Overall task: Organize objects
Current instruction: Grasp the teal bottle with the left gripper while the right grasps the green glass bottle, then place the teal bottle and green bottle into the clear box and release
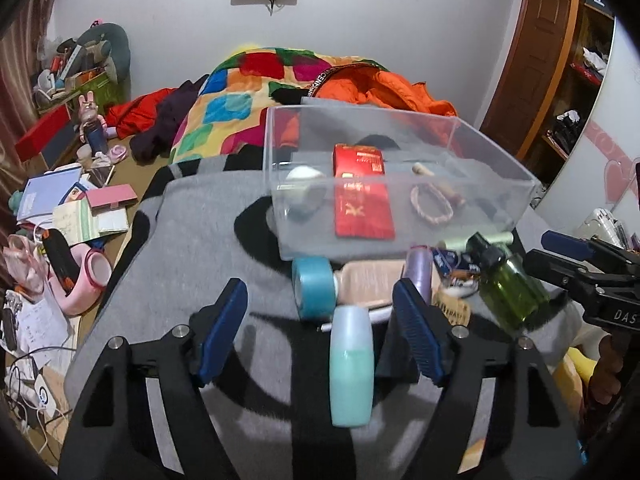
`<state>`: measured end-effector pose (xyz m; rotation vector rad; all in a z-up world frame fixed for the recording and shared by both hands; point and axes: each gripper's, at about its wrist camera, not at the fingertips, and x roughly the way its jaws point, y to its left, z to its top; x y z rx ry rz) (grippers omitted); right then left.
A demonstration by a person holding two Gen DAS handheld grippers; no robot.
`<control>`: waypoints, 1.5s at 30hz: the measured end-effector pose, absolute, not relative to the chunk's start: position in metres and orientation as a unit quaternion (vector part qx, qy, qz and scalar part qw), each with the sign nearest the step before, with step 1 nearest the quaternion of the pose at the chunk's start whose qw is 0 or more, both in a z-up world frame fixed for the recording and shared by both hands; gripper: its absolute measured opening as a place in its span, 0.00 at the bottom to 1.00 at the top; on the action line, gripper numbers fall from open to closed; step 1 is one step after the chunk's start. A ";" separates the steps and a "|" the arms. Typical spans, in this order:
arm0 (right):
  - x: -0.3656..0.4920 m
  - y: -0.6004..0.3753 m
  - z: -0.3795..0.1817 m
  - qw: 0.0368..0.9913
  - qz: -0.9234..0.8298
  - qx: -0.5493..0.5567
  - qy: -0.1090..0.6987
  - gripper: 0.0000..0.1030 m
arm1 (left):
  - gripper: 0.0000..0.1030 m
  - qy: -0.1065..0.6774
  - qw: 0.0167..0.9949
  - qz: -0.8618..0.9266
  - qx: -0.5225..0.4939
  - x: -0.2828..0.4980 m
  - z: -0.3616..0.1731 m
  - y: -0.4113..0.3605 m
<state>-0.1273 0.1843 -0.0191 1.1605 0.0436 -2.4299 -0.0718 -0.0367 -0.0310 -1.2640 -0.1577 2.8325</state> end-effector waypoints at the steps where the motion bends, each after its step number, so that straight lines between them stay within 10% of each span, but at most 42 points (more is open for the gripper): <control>1: -0.126 0.183 -0.022 0.222 -0.879 0.423 0.015 0.67 | 0.70 -0.046 0.014 0.912 -0.407 -0.069 -0.032 -0.036; 15: -0.111 0.166 -0.041 0.216 -0.879 0.422 0.045 0.48 | 0.55 -0.053 0.006 0.906 -0.421 -0.054 -0.056 -0.037; 24: -0.106 0.167 -0.040 0.210 -0.884 0.415 0.050 0.37 | 0.22 -0.024 -0.007 0.910 -0.414 -0.047 -0.061 -0.024; 45: -0.102 0.194 0.016 0.220 -0.908 0.357 0.007 0.37 | 0.20 -0.053 0.014 0.937 -0.345 -0.044 -0.003 -0.024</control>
